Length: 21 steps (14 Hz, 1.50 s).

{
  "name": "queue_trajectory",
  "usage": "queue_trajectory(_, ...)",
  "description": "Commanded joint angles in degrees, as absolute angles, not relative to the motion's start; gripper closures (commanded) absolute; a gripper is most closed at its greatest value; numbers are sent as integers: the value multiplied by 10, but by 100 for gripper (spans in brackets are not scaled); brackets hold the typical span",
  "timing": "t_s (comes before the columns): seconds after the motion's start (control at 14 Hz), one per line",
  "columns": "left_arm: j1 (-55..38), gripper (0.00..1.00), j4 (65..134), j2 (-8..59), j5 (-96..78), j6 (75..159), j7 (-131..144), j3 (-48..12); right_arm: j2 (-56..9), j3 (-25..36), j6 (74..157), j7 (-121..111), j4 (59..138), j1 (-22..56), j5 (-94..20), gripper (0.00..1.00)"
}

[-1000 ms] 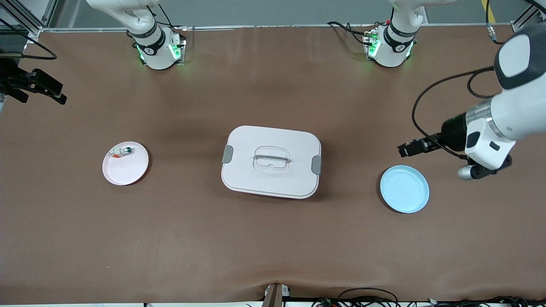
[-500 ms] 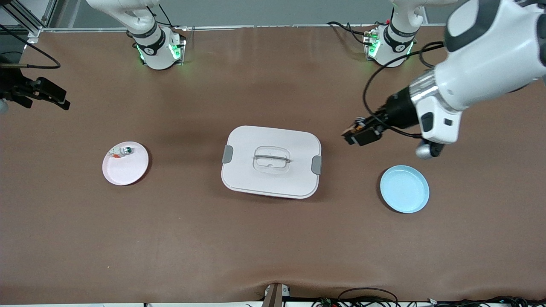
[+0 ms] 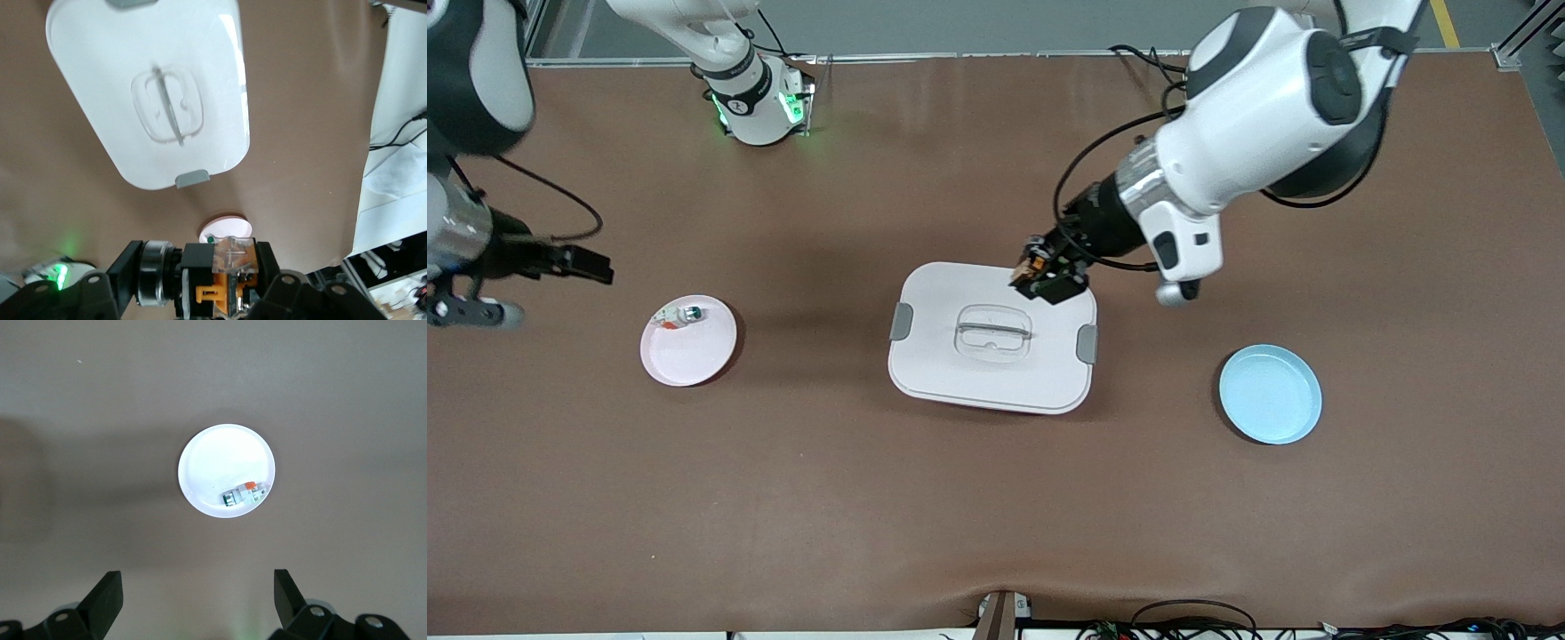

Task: Transfer orange switch to right arm and place
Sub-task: 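Hold the switch above the box while the right gripper reaches toward it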

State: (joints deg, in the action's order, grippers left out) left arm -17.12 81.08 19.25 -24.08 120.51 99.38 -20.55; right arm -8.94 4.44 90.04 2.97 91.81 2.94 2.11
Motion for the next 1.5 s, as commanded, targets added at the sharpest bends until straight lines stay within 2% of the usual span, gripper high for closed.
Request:
queue_trajectory(0.0, -213, 75, 795, 218, -243, 1274, 1070, -200, -94, 39, 885, 26, 897, 23, 34, 0)
queue_trajectory(0.36, -259, 75, 793, 248, -231, 1386, 1140, -197, -94, 33, 884, 29, 896, 32, 6, 0)
queue_trajectory(0.64, -268, 75, 792, 258, -214, 1392, 1149, -198, -91, 33, 891, 24, 896, 47, -151, 0)
queue_trajectory(0.93, -268, 75, 793, 258, -214, 1392, 1149, -197, -93, 34, 943, 23, 897, 76, -341, 0)
queue_trajectory(1.43, -268, 75, 793, 256, -212, 1392, 1149, -198, -89, 33, 1037, 19, 901, 146, -432, 0)
